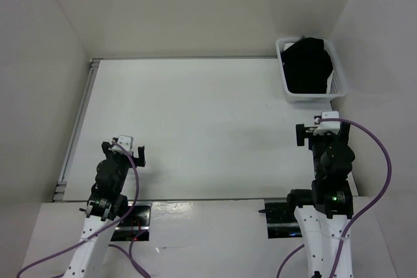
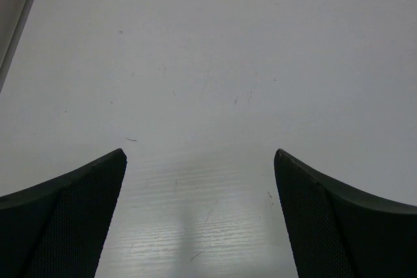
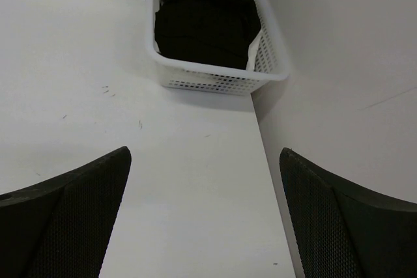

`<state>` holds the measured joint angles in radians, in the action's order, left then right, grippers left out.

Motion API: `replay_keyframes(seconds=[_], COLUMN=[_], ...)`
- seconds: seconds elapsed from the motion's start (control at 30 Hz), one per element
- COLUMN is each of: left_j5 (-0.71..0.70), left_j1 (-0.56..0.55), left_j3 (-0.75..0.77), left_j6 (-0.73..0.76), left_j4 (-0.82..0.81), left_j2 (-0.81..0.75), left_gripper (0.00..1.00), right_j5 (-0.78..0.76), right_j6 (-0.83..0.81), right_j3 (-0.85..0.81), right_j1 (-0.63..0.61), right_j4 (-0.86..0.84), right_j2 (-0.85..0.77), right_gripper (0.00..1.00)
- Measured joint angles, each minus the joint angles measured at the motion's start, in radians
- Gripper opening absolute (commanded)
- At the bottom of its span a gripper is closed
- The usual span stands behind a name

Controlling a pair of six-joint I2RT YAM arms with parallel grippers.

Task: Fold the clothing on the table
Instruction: Grab the skirt from the pile

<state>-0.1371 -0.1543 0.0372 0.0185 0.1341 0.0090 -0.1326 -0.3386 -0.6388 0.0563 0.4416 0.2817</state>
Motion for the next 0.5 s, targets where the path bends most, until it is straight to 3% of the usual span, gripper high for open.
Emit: replay_keyframes(seconds=[0.5], left_j5=[0.000], left_j1=[0.000], left_j3=[0.000], left_j6=[0.000], left_j4=[0.000], left_j2=[0.000], left_gripper=[1.00], right_j5=[-0.024], right_j6=[0.002], right_j3=[0.000], right_j1=[0.001], right_j4=[0.000], right_j2=[-0.028], right_gripper=[0.98])
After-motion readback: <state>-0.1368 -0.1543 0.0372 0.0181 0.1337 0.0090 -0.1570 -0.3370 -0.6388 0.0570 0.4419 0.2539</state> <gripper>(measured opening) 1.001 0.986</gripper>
